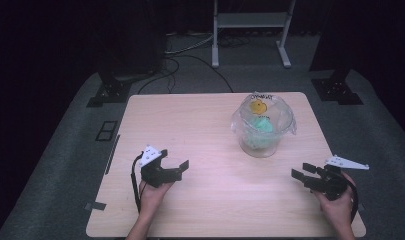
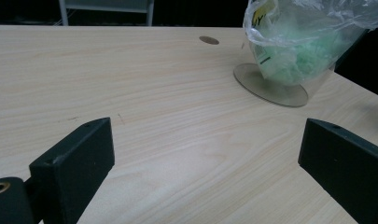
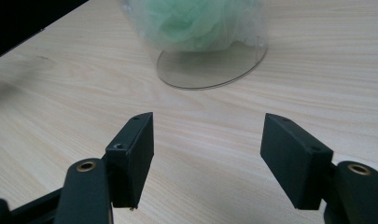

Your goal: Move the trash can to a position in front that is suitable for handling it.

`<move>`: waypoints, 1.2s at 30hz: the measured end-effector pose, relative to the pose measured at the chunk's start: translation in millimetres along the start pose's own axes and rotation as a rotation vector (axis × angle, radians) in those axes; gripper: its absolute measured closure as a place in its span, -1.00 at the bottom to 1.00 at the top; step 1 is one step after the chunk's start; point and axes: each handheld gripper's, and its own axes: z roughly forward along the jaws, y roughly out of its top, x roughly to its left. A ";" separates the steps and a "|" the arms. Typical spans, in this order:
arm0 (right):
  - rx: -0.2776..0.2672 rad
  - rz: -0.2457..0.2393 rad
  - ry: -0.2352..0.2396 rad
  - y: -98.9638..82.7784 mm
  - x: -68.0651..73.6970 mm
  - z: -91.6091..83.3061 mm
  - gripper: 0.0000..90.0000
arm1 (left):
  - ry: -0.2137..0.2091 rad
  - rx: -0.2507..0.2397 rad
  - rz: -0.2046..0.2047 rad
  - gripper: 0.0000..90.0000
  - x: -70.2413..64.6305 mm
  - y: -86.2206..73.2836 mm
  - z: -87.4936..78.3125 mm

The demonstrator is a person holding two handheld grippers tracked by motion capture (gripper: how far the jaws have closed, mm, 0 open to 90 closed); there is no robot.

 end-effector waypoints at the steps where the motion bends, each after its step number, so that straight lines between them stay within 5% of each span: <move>1: -0.002 0.007 0.000 -0.1 -0.3 0.0 -0.24 | 0.000 -0.001 -0.001 -0.95 0.2 0.1 -0.2; 11: 0.003 0.043 0.022 5.3 0.9 9.8 -0.25 | -0.001 0.000 0.009 -0.95 -2.5 0.3 0.3; 19: 0.004 0.017 0.035 21.7 6.2 16.3 -0.25 | 0.008 -0.010 -0.004 -0.95 0.5 1.3 -1.6; 30: -0.112 0.035 0.042 93.8 4.8 -0.9 -0.25 | 0.009 -0.019 -0.011 -0.95 1.8 2.2 -3.7; 36: -0.092 0.065 0.029 123.7 2.0 9.1 -0.25 | 0.010 -0.017 -0.010 -0.95 1.3 1.8 -3.9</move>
